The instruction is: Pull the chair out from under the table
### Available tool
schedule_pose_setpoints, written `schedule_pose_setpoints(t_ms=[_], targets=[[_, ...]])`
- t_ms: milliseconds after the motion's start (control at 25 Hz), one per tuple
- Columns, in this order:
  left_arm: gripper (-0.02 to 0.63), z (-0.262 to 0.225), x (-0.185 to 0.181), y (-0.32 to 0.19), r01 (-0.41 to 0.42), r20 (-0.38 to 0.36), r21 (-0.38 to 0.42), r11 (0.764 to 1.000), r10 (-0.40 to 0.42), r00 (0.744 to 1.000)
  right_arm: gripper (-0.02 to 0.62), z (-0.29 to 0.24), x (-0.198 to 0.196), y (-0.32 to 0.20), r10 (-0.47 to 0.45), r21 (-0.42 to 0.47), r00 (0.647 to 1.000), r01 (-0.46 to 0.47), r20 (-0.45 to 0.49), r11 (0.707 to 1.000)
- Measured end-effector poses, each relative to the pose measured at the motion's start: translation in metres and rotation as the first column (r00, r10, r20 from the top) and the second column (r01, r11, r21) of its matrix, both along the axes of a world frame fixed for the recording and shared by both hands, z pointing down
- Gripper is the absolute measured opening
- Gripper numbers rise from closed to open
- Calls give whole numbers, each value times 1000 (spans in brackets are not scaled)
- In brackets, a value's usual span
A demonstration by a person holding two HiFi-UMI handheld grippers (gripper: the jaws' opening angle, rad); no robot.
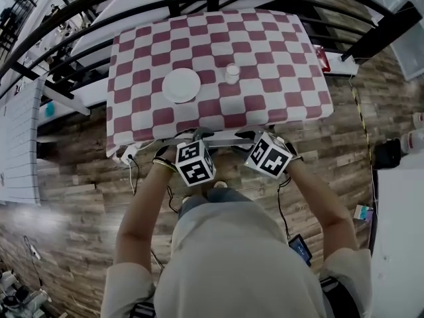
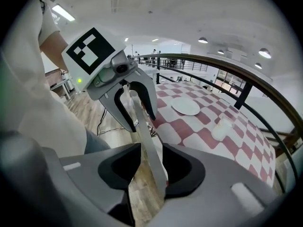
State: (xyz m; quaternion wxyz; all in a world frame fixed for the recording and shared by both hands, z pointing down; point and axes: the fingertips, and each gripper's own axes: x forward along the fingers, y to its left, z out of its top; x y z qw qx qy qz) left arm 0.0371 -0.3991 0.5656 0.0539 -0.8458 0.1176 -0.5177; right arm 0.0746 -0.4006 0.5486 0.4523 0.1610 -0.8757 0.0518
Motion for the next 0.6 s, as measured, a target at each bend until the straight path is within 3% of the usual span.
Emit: schedule_pose_setpoints(t_ms=[280, 600], targets=[[186, 17, 7, 3, -73, 83, -33, 997, 76, 994, 144, 11, -3, -2, -140, 27, 981, 145, -134, 989], [176, 32, 16, 3, -107, 127, -79, 991, 116, 985, 147, 37, -11, 0, -250, -29, 945, 250, -212, 968]])
